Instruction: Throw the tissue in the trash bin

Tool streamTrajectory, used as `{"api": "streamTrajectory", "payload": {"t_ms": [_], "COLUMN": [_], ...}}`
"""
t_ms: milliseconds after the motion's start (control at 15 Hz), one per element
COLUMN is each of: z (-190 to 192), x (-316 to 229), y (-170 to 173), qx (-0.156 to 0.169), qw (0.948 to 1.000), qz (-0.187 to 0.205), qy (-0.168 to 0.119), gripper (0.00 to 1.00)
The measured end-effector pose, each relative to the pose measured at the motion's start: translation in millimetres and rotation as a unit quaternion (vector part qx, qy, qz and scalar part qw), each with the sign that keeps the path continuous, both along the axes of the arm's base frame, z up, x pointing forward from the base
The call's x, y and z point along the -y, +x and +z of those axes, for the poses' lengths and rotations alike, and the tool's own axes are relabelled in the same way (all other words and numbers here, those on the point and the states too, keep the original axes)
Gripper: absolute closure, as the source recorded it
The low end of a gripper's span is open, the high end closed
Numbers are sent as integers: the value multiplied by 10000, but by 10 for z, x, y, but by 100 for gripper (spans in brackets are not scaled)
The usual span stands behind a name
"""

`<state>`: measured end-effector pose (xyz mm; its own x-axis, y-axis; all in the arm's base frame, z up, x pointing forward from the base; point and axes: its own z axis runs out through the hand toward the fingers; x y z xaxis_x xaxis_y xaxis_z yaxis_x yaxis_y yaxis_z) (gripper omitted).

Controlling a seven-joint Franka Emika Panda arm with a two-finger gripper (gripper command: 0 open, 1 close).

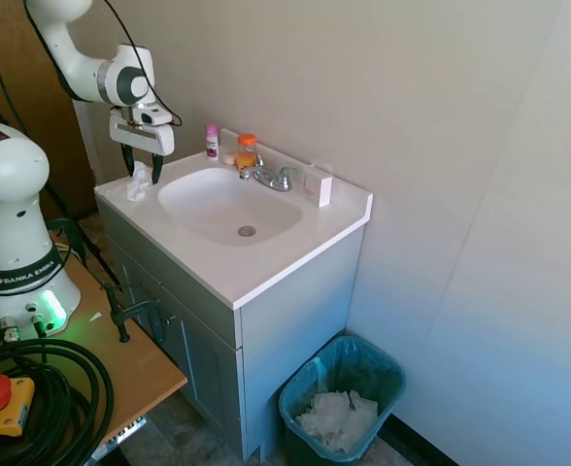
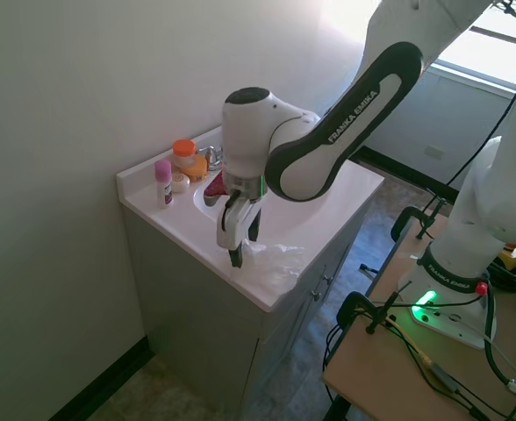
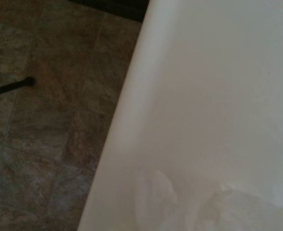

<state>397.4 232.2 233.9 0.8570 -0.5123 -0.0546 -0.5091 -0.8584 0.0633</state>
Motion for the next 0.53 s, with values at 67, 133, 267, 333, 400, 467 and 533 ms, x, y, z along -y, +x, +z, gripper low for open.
{"api": "streamTrajectory", "payload": {"t_ms": [67, 133, 267, 333, 400, 467, 533], "z": [-37, -37, -40, -40, -41, -41, -43], "x": [27, 37, 39, 44, 53, 73, 96], "y": [17, 23, 22, 25, 31, 42, 51], "qx": [-10, -6, 12, 18, 21, 22, 20], "qw": [10000, 10000, 10000, 10000, 9999, 9999, 9999], "qz": [-24, -37, -66, -84, -97, -123, -154], "qy": [-6, -9, -31, -33, -34, -37, -40], "gripper": [100, 100, 100, 100, 100, 100, 100]}}
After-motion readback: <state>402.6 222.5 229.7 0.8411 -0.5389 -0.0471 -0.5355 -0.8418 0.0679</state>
